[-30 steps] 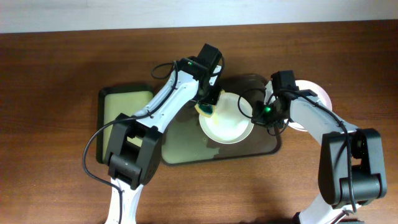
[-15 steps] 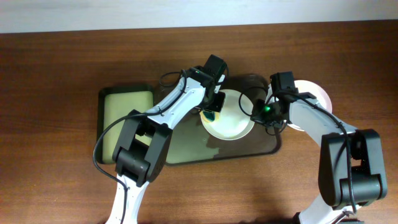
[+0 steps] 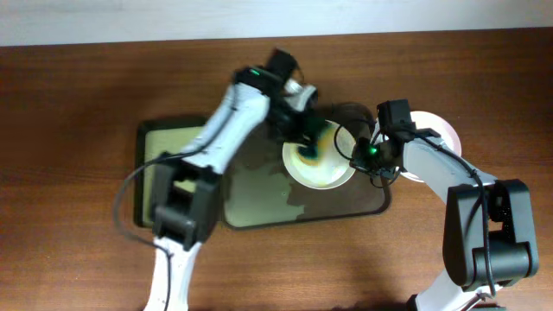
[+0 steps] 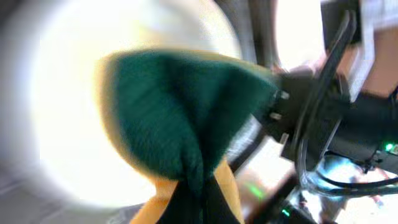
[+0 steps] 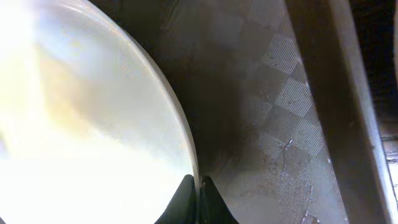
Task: Clean dirty plates on tray and stack at the side
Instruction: 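Scrub the cream plate with the sponge in the left gripper, then return the sponge with the left gripper to the yellow tray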
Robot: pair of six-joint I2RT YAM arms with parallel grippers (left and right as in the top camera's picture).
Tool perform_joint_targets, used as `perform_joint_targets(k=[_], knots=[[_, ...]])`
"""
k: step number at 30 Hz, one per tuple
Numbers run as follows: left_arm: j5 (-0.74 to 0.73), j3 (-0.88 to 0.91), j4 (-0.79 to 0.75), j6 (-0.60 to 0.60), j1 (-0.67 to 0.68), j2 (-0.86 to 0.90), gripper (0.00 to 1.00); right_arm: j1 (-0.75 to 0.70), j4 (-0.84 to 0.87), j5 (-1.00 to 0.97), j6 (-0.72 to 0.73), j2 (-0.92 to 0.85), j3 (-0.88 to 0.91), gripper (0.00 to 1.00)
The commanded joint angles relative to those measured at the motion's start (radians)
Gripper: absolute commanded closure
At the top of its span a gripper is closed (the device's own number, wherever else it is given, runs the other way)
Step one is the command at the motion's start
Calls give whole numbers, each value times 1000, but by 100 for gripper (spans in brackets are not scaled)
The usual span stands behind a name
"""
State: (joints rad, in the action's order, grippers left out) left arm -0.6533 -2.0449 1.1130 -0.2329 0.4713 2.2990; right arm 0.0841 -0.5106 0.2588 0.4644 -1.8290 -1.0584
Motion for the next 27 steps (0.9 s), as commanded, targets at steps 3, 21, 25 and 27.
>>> perform_joint_targets(k=[3, 21, 25, 27], knots=[[938, -51, 414, -103, -189, -211, 100, 3, -6, -23, 0, -12, 21, 91], [612, 570, -48, 77, -452, -209, 100, 3, -12, -24, -3, -12, 21, 68], [457, 570, -46, 162, -554, -212, 100, 3, -12, -24, -3, -12, 21, 67], [428, 570, -55, 163, -587, -259, 100, 3, -11, -24, -3, -12, 21, 67]])
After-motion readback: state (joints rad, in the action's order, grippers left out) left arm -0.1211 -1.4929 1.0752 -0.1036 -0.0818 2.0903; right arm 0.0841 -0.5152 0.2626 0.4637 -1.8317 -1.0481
